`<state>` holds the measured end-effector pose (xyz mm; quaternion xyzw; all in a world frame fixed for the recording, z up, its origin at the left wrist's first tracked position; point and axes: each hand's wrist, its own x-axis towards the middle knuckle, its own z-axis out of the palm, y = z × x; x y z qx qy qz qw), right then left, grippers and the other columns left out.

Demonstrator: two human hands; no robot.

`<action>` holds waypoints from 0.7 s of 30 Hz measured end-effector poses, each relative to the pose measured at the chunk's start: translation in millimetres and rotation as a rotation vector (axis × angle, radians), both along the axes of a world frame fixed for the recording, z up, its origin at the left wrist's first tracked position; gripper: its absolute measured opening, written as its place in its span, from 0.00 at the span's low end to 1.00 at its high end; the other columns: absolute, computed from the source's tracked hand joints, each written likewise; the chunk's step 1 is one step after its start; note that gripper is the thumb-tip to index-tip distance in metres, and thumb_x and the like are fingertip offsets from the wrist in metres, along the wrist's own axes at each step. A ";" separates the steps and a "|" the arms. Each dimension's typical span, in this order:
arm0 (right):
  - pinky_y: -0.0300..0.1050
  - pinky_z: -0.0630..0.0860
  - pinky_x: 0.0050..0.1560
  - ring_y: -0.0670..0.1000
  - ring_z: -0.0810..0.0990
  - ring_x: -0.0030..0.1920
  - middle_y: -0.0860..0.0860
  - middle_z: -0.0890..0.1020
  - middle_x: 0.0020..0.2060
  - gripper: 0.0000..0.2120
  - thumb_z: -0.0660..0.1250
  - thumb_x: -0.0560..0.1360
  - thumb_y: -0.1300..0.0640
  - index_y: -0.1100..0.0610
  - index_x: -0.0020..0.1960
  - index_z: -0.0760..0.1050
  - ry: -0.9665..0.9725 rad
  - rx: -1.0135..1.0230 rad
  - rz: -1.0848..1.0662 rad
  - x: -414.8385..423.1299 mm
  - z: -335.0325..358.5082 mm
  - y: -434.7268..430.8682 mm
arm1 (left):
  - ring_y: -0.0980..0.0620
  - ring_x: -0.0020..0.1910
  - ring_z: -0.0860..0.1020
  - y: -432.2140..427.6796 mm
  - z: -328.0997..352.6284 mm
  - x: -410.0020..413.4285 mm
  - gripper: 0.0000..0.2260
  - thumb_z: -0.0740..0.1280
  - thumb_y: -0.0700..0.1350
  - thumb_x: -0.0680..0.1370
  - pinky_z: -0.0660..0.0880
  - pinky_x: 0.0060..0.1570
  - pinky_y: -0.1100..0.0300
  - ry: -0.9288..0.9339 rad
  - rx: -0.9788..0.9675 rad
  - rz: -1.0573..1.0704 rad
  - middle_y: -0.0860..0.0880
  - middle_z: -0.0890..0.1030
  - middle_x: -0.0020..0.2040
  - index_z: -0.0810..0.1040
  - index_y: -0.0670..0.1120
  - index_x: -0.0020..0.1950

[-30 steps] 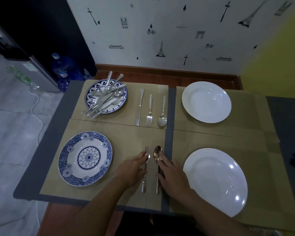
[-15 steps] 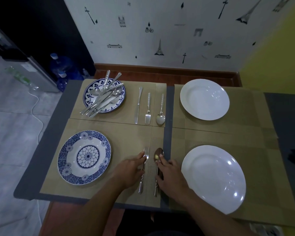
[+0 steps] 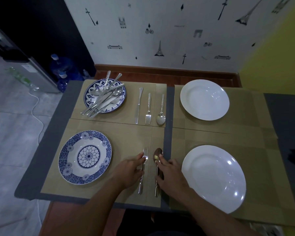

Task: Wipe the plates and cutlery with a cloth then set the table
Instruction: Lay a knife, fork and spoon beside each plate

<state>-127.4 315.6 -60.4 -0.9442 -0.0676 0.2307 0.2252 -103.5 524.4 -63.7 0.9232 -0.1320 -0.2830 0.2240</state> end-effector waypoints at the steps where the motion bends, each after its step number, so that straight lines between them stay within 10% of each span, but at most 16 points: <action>1: 0.43 0.68 0.71 0.52 0.65 0.71 0.47 0.66 0.79 0.32 0.66 0.82 0.50 0.51 0.82 0.59 0.001 0.002 0.000 0.0 0.1 -0.1 | 0.59 0.52 0.81 0.0 0.4 -0.2 0.28 0.66 0.52 0.80 0.68 0.66 0.58 0.002 0.001 0.002 0.58 0.55 0.81 0.62 0.54 0.80; 21: 0.44 0.67 0.70 0.51 0.66 0.70 0.44 0.62 0.81 0.32 0.68 0.81 0.48 0.49 0.81 0.61 0.033 0.044 0.000 3.2 -1.8 -1.0 | 0.51 0.67 0.75 0.5 -3.0 -2.3 0.29 0.65 0.53 0.81 0.67 0.70 0.55 -0.024 -0.001 -0.009 0.57 0.54 0.81 0.60 0.53 0.80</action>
